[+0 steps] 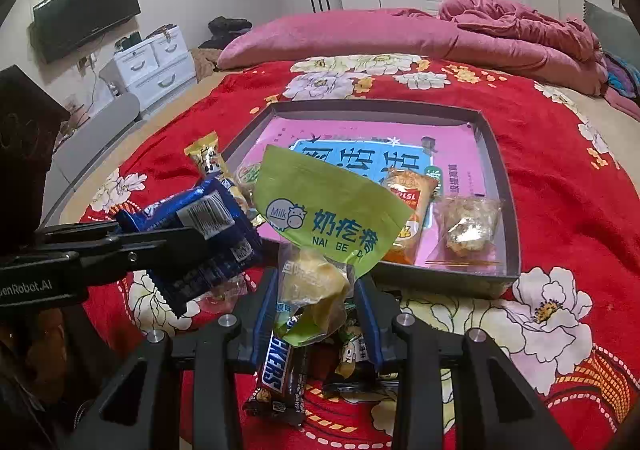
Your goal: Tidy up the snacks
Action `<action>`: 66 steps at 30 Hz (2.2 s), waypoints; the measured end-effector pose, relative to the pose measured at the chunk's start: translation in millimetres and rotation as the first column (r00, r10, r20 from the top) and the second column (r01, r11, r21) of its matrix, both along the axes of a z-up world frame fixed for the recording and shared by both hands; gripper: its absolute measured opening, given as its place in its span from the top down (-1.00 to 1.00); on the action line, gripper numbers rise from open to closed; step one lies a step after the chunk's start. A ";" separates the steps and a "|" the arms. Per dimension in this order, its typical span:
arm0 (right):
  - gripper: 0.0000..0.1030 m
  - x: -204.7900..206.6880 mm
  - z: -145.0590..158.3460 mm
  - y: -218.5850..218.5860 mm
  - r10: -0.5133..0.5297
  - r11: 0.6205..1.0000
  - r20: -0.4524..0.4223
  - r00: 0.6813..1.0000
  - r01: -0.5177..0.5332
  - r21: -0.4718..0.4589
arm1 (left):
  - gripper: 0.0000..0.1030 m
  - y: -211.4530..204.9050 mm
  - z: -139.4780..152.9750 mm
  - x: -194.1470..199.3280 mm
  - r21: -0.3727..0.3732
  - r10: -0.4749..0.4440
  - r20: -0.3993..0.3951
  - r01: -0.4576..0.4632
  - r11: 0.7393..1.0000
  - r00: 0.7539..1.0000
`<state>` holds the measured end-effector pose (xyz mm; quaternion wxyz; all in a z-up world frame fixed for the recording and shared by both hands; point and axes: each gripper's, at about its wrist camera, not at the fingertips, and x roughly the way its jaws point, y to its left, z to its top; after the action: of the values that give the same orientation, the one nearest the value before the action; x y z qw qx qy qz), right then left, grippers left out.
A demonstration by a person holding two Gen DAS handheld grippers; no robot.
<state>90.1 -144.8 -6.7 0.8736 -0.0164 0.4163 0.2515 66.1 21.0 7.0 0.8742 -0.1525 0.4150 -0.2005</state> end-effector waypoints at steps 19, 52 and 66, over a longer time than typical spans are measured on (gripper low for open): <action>0.26 7.4 13.1 -17.4 -0.072 0.997 0.021 0.997 0.071 0.033 | 0.56 34.5 8.1 13.0 -0.050 0.087 0.055 -0.084 0.995 0.995; 0.26 29.6 17.8 -36.3 -0.197 0.980 0.049 0.979 0.195 0.045 | 0.56 31.3 -13.2 50.6 -0.060 0.122 0.036 -0.119 0.991 0.992; 0.26 45.2 15.6 -16.7 -0.179 0.983 0.040 0.983 0.177 0.045 | 0.56 23.6 -22.9 65.4 -0.051 0.101 0.025 -0.100 0.994 0.995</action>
<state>135.2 -161.4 8.9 0.9016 0.0335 0.3916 0.1805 131.5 44.5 -15.9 0.8847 -0.1921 0.3898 -0.1684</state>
